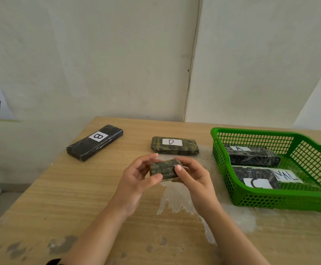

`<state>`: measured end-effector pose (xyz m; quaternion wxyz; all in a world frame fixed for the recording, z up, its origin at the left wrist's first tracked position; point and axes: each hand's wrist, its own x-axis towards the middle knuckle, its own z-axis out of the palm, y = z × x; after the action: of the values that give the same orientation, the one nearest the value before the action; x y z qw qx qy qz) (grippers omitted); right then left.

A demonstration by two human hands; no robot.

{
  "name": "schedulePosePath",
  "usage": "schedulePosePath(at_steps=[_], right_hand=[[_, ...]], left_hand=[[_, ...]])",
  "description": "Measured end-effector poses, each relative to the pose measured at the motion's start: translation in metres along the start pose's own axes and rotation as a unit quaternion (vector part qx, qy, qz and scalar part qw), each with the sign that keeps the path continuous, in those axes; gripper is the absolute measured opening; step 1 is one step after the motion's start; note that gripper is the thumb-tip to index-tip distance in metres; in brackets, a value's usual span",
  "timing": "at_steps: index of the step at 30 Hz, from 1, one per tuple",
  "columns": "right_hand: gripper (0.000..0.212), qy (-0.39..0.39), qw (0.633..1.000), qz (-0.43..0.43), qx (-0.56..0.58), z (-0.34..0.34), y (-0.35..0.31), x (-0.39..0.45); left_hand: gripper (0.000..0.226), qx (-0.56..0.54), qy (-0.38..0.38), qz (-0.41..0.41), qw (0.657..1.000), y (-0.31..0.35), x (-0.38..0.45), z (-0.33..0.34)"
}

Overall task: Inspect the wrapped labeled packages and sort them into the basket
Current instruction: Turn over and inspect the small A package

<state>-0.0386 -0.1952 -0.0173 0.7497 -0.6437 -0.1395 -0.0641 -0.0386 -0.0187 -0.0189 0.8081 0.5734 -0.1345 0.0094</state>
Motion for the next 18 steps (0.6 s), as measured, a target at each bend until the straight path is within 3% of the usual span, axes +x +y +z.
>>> schedulePosePath(at_steps=[2, 7, 10, 12, 16, 18], right_hand=[[0.016, 0.007, 1.000, -0.003, 0.006, 0.001, -0.001, 0.000], [0.019, 0.017, 0.999, -0.008, 0.026, -0.002, -0.002, 0.001], [0.036, -0.022, 0.999, -0.023, 0.032, -0.001, -0.005, -0.001], [0.044, -0.031, 0.998, -0.032, 0.046, -0.001, -0.005, -0.002], [0.034, 0.016, 0.999, -0.033, 0.035, -0.004, -0.005, 0.000], [0.031, 0.010, 0.999, -0.026, 0.045, -0.004, -0.006, 0.000]], left_hand=[[0.051, 0.011, -0.011, 0.009, 1.000, -0.001, 0.000, -0.001], [0.037, -0.005, 0.008, -0.023, 1.000, -0.002, 0.000, 0.003], [0.033, -0.016, 0.014, -0.039, 0.999, 0.003, -0.001, 0.008], [0.041, -0.036, 0.008, -0.073, 0.997, 0.006, -0.003, 0.011], [0.071, -0.034, -0.030, -0.086, 0.995, 0.005, -0.004, 0.011], [0.070, -0.025, -0.017, -0.069, 0.997, 0.003, -0.004, 0.012]])
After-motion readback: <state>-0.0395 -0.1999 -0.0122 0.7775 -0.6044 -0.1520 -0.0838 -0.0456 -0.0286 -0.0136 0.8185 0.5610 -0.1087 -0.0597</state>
